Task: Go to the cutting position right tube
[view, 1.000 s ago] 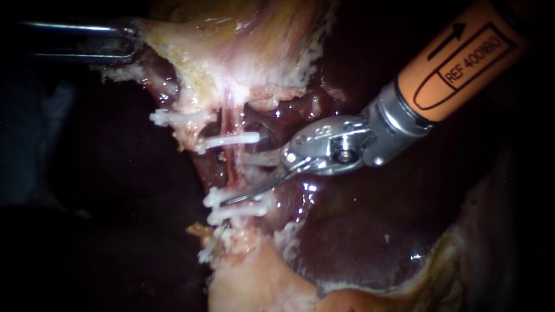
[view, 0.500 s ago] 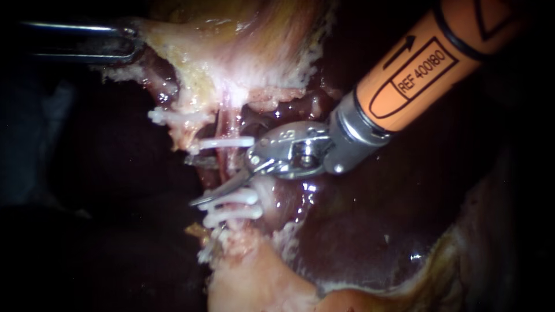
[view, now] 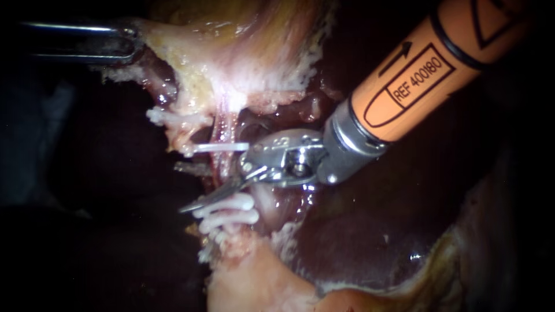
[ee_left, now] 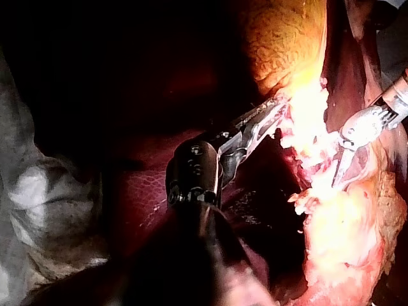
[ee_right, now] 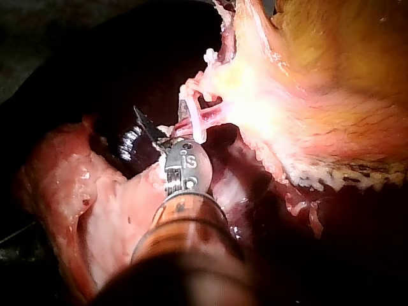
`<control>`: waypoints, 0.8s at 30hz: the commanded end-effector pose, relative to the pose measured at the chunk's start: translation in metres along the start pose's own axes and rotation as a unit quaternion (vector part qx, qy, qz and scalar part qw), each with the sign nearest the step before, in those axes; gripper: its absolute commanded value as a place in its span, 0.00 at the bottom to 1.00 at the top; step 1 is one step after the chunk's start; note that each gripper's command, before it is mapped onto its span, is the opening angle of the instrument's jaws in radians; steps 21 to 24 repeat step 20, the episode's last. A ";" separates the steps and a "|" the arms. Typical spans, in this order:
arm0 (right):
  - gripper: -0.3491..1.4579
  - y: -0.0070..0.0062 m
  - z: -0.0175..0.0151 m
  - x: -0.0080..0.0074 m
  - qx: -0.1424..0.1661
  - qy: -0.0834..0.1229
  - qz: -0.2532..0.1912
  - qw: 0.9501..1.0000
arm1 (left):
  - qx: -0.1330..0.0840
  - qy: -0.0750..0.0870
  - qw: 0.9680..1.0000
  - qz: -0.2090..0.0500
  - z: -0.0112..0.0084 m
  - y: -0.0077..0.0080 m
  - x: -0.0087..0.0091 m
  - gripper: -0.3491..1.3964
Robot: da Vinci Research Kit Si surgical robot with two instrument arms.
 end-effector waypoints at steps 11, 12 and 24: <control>0.84 -0.0019 -0.0001 0.0016 0.008 0.004 0.000 1.000 | -0.001 0.000 1.000 0.000 0.0000 0.0000 0.0000 0.00; 0.84 -0.0018 -0.0001 0.0016 0.008 0.004 0.000 1.000 | -0.001 0.000 1.000 0.000 0.0000 0.0000 0.0000 0.00; 0.85 -0.0017 -0.0002 0.0015 0.008 0.004 0.000 1.000 | -0.001 0.000 1.000 0.000 0.0000 -0.0001 0.0000 0.00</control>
